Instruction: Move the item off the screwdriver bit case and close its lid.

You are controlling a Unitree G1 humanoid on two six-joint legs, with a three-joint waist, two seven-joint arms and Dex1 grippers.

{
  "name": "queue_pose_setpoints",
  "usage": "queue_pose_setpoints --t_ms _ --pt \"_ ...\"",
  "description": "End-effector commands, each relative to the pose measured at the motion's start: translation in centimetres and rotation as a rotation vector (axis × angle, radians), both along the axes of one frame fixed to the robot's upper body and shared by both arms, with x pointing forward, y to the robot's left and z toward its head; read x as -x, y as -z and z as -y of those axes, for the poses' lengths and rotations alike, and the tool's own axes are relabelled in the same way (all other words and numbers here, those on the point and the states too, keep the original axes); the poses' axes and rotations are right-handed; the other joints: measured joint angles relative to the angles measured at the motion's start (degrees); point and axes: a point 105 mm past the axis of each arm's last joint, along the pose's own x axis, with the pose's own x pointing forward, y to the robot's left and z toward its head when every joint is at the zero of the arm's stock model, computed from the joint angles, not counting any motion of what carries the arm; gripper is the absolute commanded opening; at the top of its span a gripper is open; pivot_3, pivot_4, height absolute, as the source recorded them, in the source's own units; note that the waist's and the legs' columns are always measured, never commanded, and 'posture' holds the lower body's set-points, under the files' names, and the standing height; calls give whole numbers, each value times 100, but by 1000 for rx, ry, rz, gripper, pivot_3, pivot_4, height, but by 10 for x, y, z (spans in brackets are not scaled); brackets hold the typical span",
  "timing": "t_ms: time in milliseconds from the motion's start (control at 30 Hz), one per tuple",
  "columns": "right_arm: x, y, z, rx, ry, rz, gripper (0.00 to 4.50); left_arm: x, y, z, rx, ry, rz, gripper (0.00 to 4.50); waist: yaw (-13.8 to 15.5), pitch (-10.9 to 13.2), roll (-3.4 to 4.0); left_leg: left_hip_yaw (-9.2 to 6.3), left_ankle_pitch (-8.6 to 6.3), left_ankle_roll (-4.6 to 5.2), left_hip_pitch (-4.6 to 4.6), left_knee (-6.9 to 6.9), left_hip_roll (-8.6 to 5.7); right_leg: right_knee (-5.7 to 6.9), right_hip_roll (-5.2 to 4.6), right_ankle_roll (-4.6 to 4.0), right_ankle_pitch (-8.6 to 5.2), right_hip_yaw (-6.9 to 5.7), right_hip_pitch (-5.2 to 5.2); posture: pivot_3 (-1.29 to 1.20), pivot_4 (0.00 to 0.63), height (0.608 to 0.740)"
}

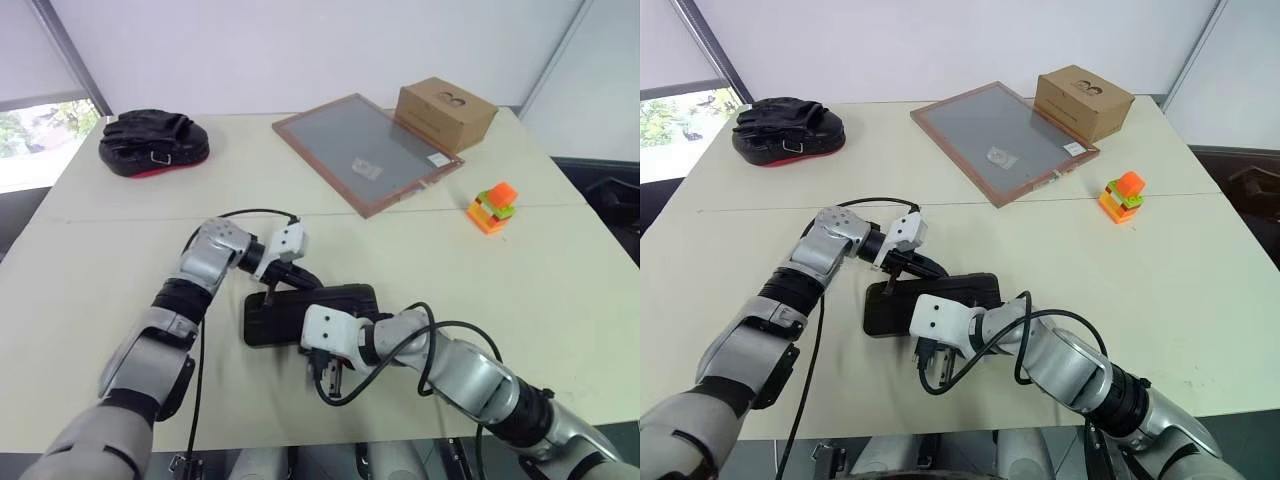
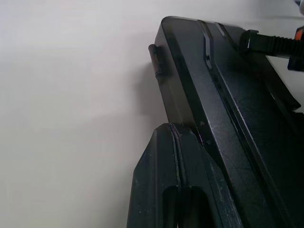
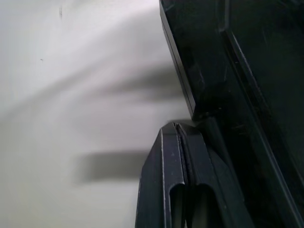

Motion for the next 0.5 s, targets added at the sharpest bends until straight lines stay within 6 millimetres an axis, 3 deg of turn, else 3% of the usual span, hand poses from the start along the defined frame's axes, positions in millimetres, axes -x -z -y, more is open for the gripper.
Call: queue_pose_setpoints --t_ms 33,233,500 --pt "-59 -54 24 6 223 356 32 49 48 18 -93 213 -203 0 2 0 0 0 0 0 0 0 0 0 0 0 0 0 0 0 150 740" --pt "-67 -58 29 87 205 466 32 55 68 20 -141 215 -248 0 13 -5 0 1 0 0 1 0 -1 -2 0 0 0 -1 3 0 150 740" --pt "-72 -49 32 147 188 528 32 52 67 27 -113 205 -249 0 18 -43 -3 0 -4 7 26 0 -2 -12 1 1 -1 -3 34 0 150 740"
